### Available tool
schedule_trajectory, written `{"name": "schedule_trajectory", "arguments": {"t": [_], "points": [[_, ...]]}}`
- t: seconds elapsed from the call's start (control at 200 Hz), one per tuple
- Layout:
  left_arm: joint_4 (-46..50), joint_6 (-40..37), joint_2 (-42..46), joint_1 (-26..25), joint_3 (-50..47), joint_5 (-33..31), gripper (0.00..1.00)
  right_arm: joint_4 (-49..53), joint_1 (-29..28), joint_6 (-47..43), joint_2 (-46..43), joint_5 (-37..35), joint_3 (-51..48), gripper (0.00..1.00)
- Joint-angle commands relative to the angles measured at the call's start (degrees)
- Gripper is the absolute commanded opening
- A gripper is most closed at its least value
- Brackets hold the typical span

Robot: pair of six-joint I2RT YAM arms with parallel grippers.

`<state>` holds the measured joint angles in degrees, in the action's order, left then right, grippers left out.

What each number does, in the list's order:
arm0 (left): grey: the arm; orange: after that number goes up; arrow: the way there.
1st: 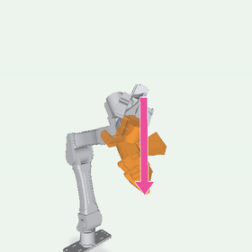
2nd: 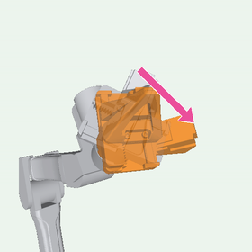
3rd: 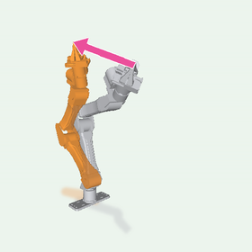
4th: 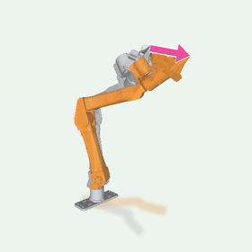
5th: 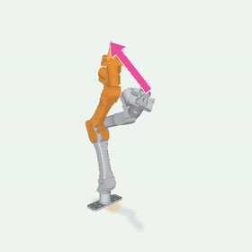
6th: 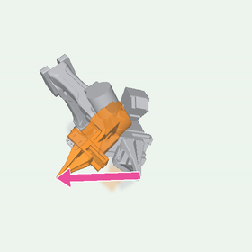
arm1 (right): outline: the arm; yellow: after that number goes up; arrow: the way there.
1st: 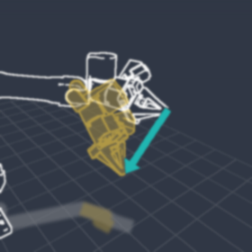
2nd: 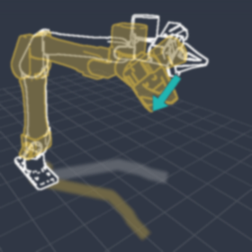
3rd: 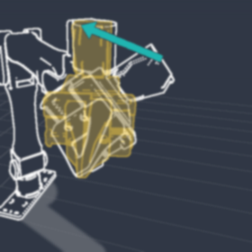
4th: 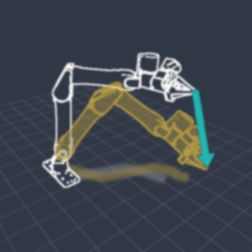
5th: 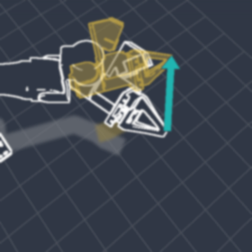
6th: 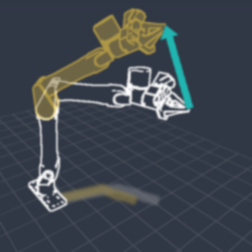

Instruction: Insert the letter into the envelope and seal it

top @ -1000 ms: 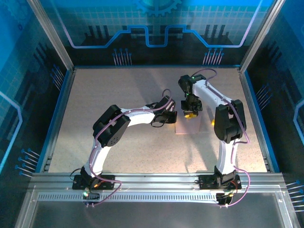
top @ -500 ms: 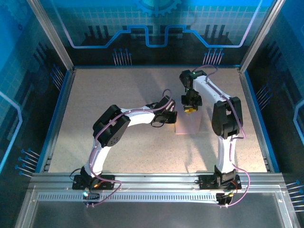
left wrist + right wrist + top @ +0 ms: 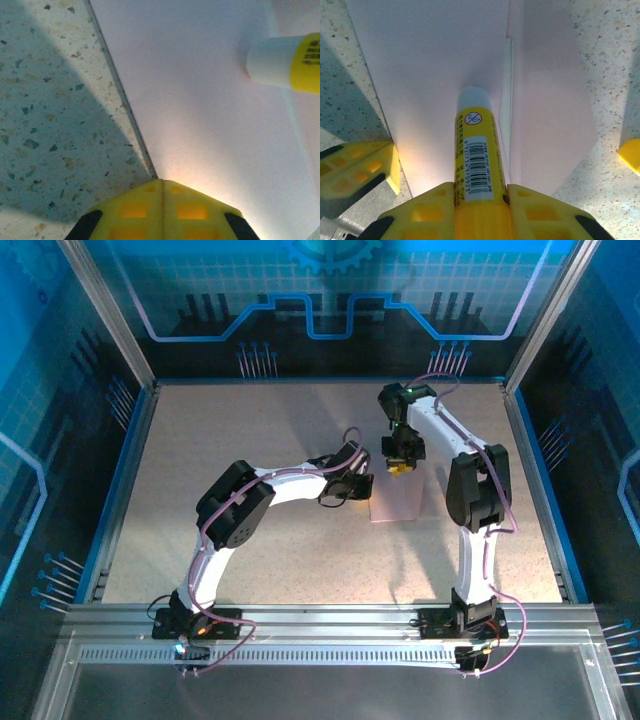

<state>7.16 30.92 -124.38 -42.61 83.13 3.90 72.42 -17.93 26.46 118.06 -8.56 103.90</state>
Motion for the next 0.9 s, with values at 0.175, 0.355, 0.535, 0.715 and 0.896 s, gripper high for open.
{"name": "schedule_trajectory", "arguments": {"t": [0.175, 0.355, 0.535, 0.715, 0.896], "points": [[2.45, -1.74, -1.82, -0.41, -0.14, 0.14, 0.00, 3.70, -0.33, -0.16, -5.29, 1.17, 1.67, 0.06], [1.98, -1.39, -1.48, -0.37, -0.69, 0.19, 0.00, 5.88, -1.30, -0.21, -7.42, 1.20, 0.47, 0.07], [1.85, -1.52, -0.99, -0.41, -0.86, 0.07, 0.00, 6.40, -2.85, 0.21, -10.36, 1.46, -3.44, 0.07], [1.82, -1.82, -0.60, -0.40, -1.13, -0.21, 0.00, 6.13, -4.13, 0.83, -12.19, 1.82, -7.75, 0.07], [1.63, -1.91, -0.17, -0.39, -1.47, -0.28, 0.00, 4.75, -5.50, 1.49, -12.67, 2.42, -10.99, 0.07]]}}
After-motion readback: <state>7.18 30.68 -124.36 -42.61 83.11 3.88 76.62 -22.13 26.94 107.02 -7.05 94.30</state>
